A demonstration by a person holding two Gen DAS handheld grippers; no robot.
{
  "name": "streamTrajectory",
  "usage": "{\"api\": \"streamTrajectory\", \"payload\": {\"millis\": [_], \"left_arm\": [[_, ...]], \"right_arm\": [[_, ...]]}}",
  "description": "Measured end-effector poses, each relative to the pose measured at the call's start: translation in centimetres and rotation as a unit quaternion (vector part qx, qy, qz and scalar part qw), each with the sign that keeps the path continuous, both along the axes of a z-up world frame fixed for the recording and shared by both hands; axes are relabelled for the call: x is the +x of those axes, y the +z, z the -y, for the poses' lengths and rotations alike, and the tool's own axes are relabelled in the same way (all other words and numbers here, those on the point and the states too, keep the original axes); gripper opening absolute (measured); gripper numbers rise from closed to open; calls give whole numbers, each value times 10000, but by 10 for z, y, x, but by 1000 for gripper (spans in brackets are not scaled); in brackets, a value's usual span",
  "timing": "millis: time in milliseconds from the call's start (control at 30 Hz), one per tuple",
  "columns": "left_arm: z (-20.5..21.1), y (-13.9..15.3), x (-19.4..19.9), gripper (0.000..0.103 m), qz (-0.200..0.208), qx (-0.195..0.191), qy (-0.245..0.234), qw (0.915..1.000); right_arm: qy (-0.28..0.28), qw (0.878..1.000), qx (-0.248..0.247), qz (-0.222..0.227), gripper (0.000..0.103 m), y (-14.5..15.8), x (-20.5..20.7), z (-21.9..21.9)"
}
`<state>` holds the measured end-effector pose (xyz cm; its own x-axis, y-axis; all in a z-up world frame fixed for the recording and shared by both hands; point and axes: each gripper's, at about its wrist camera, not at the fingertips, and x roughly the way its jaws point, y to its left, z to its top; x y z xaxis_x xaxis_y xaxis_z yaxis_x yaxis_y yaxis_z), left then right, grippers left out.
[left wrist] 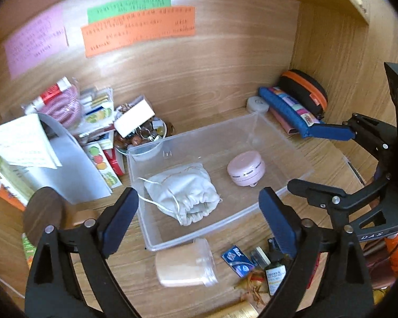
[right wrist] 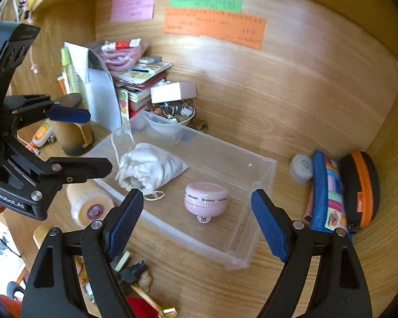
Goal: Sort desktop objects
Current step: 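Open the left tool to drop the pouch in the box while the right tool releases the pink device, then move the left tool to the yellow sunscreen bottle while the right tool reaches the red pouch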
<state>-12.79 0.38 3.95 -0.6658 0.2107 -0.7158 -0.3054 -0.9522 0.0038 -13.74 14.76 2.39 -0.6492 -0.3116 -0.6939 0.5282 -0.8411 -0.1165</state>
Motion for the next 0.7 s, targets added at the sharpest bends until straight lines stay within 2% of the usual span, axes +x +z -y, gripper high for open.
{"api": "streamTrajectory", "payload": {"millis": [333, 433, 567, 700], "left_arm": [[11, 10, 46, 95, -264, 36, 386, 9989], [16, 9, 61, 99, -351, 45, 510, 9981], [22, -2, 83, 100, -407, 63, 623, 9972], [27, -23, 100, 100, -254, 104, 688, 9973]], "right_arm": [[10, 9991, -307, -292, 82, 23, 47, -15], [-2, 9985, -444, -334, 85, 25, 61, -20], [-41, 9975, -587, -378, 86, 22, 81, -28], [-51, 9971, -696, -315, 87, 10, 98, -35]]}}
